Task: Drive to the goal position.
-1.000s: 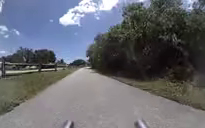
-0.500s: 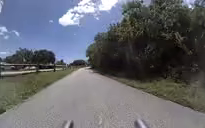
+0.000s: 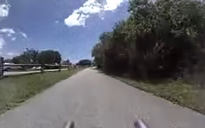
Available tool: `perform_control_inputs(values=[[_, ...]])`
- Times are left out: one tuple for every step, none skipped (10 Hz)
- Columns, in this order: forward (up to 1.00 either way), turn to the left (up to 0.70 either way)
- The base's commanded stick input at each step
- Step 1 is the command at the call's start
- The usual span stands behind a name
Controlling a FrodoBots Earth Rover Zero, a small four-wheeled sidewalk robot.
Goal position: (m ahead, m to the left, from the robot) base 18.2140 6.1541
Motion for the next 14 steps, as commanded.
perform_control_inputs(values=[[0.50, 0.00], [0.50, 0.00], [0.50, 0.00], [0.50, 0.00], [0.50, 0.00], [0.50, 0.00], [0.50, 0.00], [0.50, 0.00], [0.50, 0.00], [0.50, 0.00], [0.50, 0.08], [0.50, 0.24], [0.50, 0.25], [0.50, 0.25]])
